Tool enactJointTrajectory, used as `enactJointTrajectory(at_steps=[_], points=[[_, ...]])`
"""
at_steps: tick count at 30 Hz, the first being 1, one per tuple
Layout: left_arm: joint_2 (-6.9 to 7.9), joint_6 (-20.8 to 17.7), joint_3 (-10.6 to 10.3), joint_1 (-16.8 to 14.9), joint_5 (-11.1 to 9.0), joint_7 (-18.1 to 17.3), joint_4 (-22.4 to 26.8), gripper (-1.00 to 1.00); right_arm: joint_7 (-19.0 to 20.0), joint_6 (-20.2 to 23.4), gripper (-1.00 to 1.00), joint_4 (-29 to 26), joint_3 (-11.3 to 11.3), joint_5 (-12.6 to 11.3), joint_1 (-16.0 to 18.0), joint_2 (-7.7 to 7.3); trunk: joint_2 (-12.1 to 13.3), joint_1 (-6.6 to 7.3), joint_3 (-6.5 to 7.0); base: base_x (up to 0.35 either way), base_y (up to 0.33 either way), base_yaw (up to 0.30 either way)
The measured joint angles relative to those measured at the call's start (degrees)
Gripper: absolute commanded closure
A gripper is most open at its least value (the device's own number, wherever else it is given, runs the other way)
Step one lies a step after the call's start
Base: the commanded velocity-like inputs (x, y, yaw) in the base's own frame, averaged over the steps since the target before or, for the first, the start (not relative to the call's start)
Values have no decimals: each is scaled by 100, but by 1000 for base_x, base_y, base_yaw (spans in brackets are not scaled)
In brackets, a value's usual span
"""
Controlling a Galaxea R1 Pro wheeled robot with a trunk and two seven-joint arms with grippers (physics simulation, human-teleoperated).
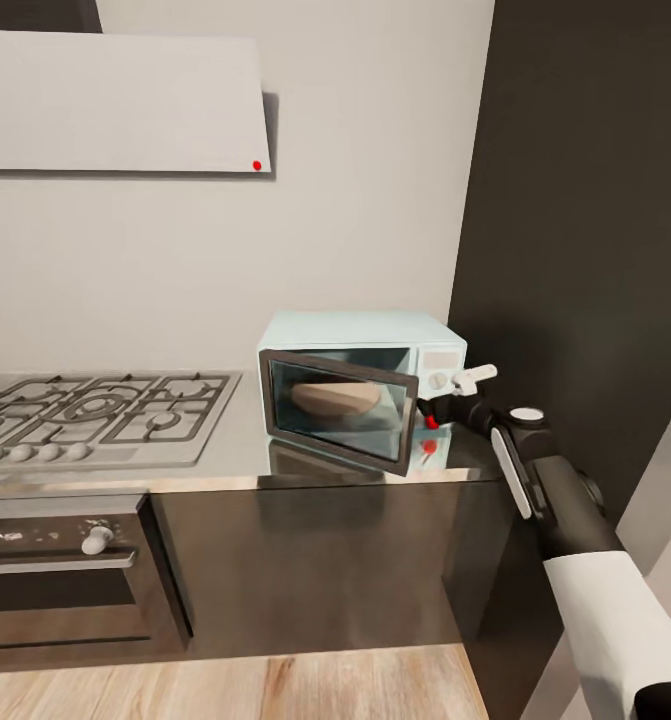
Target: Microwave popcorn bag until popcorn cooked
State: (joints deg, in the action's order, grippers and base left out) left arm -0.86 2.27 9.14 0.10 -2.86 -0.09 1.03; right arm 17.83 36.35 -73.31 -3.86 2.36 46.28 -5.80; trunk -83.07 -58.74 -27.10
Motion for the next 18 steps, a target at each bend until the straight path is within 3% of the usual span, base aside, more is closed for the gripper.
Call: enactJointTrajectory(at_steps=[3,6,12,14,18], points=[[0,0,-1,0,0,0,-1,-100,64,-263,-100,323,-10,-269,2,-5,0,0,1,0,0,0],[0,1,-2,-2,0,1,-3,-100,218,-334,-100,443,-208,-361,0,-6,0,0,1,0,0,0],[0,1,-2,-2,0,1,-3,-100,832,-347,-100,450,-222,-357,0,-36,0,0,1,0,0,0],[0,1,-2,-2,0,1,-3,-100,1313,-314,-100,433,-224,-316,0,-66,0,0,1,0,0,0],[0,1,-2,-2,0,1,-3,-100,1428,-273,-100,422,-223,-289,0,-74,0,0,1,0,0,0]])
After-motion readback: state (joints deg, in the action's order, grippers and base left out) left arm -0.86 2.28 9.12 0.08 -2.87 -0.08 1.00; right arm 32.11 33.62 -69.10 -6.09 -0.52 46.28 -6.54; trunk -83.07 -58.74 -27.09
